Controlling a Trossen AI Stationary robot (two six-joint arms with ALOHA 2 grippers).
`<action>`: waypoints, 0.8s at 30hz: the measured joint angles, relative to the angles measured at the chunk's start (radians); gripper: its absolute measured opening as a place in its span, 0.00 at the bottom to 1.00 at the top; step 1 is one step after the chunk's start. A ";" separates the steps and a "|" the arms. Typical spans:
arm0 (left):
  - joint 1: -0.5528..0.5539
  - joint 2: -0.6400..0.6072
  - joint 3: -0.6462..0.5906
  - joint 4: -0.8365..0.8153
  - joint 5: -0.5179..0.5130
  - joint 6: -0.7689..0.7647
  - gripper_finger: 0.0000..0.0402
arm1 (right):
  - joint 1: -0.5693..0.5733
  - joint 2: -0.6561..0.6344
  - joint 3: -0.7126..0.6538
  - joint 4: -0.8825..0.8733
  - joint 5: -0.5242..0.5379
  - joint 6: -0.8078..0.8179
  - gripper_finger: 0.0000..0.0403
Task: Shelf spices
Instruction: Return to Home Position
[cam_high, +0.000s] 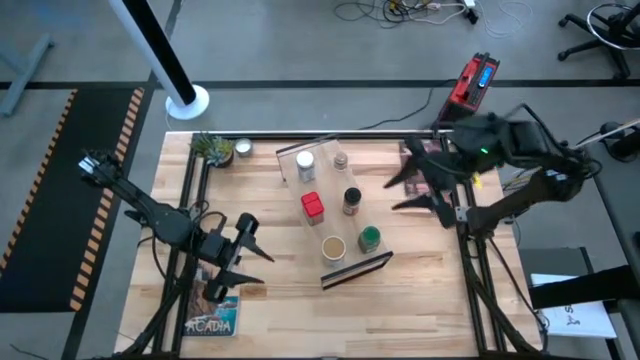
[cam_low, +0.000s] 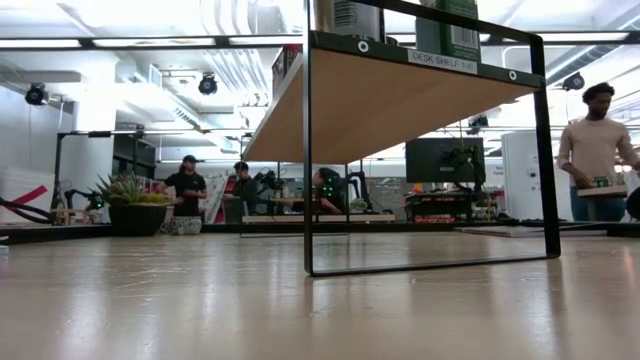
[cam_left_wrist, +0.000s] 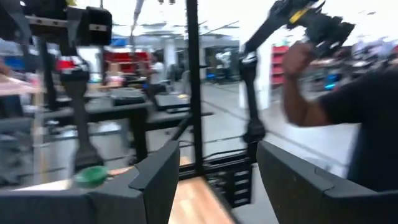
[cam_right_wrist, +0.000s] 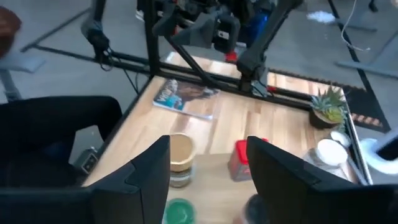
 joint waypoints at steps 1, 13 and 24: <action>0.005 0.000 0.000 0.000 0.024 -0.025 0.51 | 0.020 -0.032 -0.045 0.034 0.012 0.020 0.46; 0.057 0.001 0.000 -0.126 -0.009 -0.229 0.51 | 0.184 -0.348 -0.543 0.285 0.143 0.096 0.46; 0.059 0.000 0.000 -0.129 -0.028 -0.229 0.51 | 0.203 -0.556 -1.049 0.718 0.134 0.104 0.46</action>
